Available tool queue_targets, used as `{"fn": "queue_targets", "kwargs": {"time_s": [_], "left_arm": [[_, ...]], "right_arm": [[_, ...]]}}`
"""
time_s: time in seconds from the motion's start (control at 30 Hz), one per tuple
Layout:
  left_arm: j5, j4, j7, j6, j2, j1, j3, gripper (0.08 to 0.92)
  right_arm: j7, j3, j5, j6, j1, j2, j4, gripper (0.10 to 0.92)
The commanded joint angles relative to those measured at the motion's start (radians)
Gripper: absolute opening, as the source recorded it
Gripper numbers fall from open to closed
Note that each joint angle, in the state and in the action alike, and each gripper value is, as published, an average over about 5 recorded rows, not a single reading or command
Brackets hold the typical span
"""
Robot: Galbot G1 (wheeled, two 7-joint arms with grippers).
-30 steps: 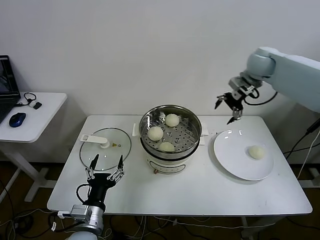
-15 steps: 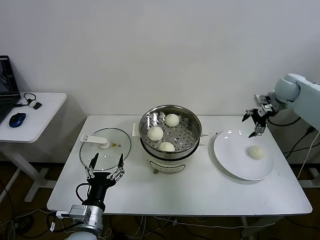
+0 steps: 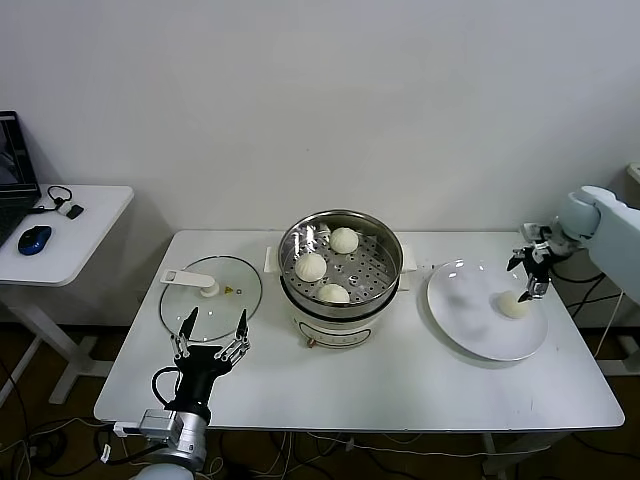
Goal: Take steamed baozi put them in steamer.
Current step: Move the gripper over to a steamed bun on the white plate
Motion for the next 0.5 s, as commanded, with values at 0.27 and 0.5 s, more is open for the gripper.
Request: {"fn": "queue_targets", "kwargs": {"time_s": [0.27, 0.5], "left_arm": [[0.0, 0.006, -0.001, -0.004, -0.003, 0.017, -0.002, 0.823], [0.0, 0.008, -0.001, -0.006, -0.002, 0.019, -0.004, 0.823]], "right_arm": [[0.016, 0.232, -0.241, 0.092, -0.15, 0.094, -0.181, 0.823], [0.028, 0.291, -0.281, 0.108, -0.168, 0.131, -0.221, 0.823]]}}
